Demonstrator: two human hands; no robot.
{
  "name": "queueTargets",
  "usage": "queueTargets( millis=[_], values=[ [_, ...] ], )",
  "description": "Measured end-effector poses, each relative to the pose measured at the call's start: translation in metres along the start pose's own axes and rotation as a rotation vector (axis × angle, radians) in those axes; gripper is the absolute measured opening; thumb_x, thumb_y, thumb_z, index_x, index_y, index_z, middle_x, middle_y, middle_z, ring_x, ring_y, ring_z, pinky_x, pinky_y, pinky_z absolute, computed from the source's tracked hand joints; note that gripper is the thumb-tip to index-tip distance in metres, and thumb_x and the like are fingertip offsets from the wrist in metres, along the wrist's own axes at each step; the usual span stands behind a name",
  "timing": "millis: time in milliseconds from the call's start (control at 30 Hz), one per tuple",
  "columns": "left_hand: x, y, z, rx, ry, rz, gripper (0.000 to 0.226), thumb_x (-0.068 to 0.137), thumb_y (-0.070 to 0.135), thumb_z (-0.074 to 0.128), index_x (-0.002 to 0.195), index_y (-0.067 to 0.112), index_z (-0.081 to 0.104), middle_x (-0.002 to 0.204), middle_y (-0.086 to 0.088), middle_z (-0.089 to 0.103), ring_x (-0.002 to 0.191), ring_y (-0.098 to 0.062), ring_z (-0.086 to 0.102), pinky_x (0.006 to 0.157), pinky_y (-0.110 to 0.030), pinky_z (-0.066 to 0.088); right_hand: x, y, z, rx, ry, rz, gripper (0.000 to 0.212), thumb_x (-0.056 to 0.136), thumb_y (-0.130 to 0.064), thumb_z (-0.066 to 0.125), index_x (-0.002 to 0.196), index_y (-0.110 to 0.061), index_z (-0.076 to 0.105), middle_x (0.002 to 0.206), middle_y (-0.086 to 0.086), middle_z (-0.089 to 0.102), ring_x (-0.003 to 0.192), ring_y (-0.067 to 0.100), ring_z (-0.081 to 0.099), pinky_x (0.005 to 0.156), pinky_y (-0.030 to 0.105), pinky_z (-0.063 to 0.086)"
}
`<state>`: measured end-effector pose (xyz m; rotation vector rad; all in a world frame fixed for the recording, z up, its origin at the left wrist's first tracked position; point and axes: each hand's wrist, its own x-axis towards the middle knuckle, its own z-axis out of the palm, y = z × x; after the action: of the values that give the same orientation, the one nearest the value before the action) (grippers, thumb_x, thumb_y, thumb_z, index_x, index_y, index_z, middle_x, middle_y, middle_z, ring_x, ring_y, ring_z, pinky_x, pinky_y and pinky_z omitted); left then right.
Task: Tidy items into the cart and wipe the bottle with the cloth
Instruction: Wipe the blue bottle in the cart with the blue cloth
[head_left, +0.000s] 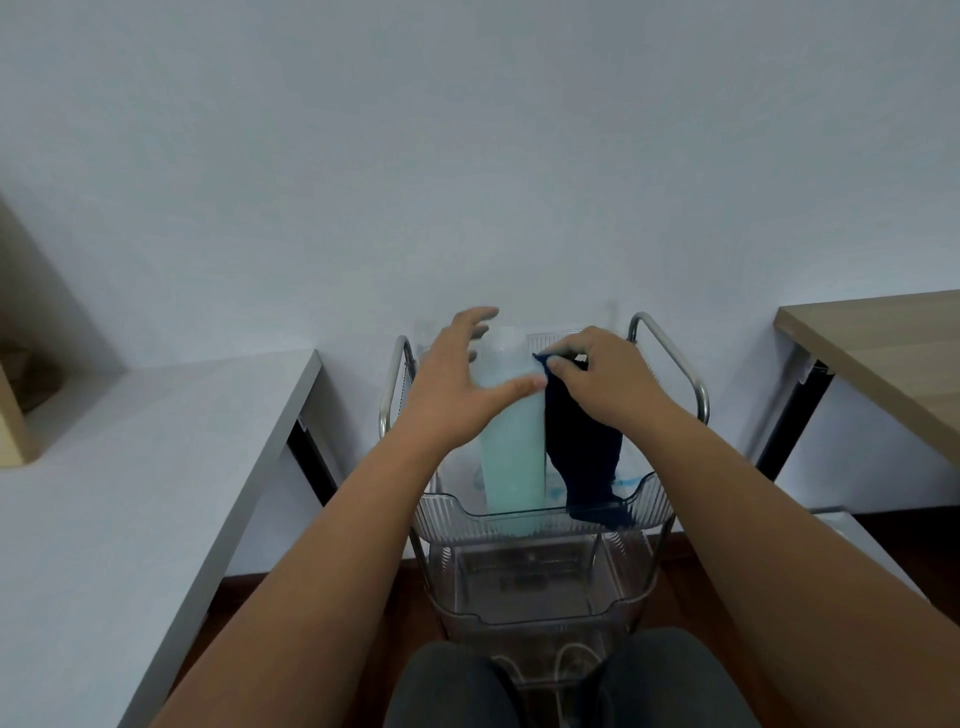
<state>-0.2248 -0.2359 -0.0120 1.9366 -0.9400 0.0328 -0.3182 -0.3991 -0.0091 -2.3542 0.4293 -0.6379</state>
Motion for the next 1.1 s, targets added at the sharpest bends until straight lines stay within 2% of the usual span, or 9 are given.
queueTargets(
  millis=[133,300,467,533,600,700,933,1033,1100],
  values=[
    [0.011,0.007,-0.007,0.117,0.101,0.172,0.035,0.073,0.049,0.080,0.105,0.043,0.069,0.113,0.012,0.049,0.108,0.002,0.050,0.085,-0.009,0.035,0.001,0.002,0.003,0.131,0.041,0.013,0.016,0.093,-0.021,0.057,0.099,-0.027,0.070,0.106,-0.005,0.061,0.100,0.009,0.053,0.084,0.019,0.034],
    [0.015,-0.007,-0.029,0.119,0.015,0.210,0.041,0.075,0.042,0.081,0.112,0.050,0.067,0.118,0.012,0.048,0.111,0.003,0.050,0.089,-0.017,0.042,0.005,-0.001,0.002,0.157,-0.055,-0.051,0.014,0.092,-0.022,0.059,0.097,-0.031,0.069,0.106,-0.007,0.061,0.099,0.005,0.052,0.085,0.017,0.034],
    [0.011,-0.012,-0.040,0.075,0.224,0.164,0.029,0.093,0.018,0.063,0.108,0.043,0.068,0.100,0.006,0.057,0.083,-0.006,0.061,0.075,-0.019,0.046,0.008,0.003,-0.001,0.178,-0.088,-0.025,0.014,0.091,-0.022,0.060,0.094,-0.032,0.070,0.101,-0.012,0.059,0.084,-0.003,0.051,0.075,0.011,0.035],
    [0.004,0.000,-0.024,0.060,0.194,0.170,0.021,0.092,0.038,0.061,0.110,0.040,0.070,0.096,0.008,0.059,0.083,-0.005,0.064,0.075,-0.014,0.047,0.007,0.002,0.000,0.186,-0.078,-0.026,0.014,0.091,-0.022,0.061,0.096,-0.029,0.072,0.101,-0.011,0.063,0.091,0.003,0.054,0.081,0.017,0.037],
    [-0.002,0.011,-0.006,0.134,0.166,0.146,0.039,0.078,0.061,0.067,0.110,0.039,0.070,0.098,0.010,0.057,0.086,-0.002,0.062,0.077,-0.011,0.046,0.006,0.001,0.002,0.200,-0.069,-0.038,0.014,0.090,-0.022,0.062,0.097,-0.026,0.073,0.098,-0.012,0.065,0.091,0.003,0.057,0.081,0.019,0.039],
    [-0.001,0.019,0.002,0.195,0.180,0.120,0.041,0.071,0.055,0.079,0.104,0.033,0.070,0.099,0.005,0.056,0.087,-0.005,0.058,0.077,-0.015,0.047,0.004,0.003,0.005,0.255,-0.051,-0.018,0.013,0.090,-0.024,0.062,0.095,-0.028,0.073,0.084,-0.020,0.065,0.066,-0.013,0.054,0.068,0.014,0.038],
    [0.014,0.015,-0.026,-0.080,-0.303,0.029,0.039,0.093,0.005,0.062,0.128,0.023,0.059,0.131,0.004,0.059,0.121,-0.015,0.058,0.107,-0.033,0.044,0.006,0.004,0.013,0.445,0.018,0.106,0.014,0.087,-0.021,0.064,0.092,-0.027,0.075,0.090,-0.016,0.070,0.084,0.000,0.063,0.080,0.020,0.049],
    [0.013,0.015,-0.024,-0.010,-0.243,0.040,0.038,0.090,0.026,0.068,0.126,0.033,0.059,0.141,0.012,0.051,0.129,-0.004,0.047,0.110,-0.029,0.036,0.008,0.002,0.019,0.505,-0.014,0.144,0.011,0.086,-0.024,0.064,0.086,-0.029,0.074,0.077,-0.008,0.067,0.070,0.003,0.060,0.065,0.015,0.048],
    [0.010,0.018,-0.014,0.125,-0.010,0.074,0.043,0.078,0.049,0.075,0.117,0.036,0.062,0.123,0.012,0.056,0.109,-0.003,0.056,0.093,-0.023,0.044,0.010,0.003,0.021,0.493,-0.011,0.159,0.008,0.085,-0.026,0.064,0.081,-0.027,0.071,0.069,-0.006,0.059,0.062,0.005,0.053,0.061,0.020,0.045]
  ],
)
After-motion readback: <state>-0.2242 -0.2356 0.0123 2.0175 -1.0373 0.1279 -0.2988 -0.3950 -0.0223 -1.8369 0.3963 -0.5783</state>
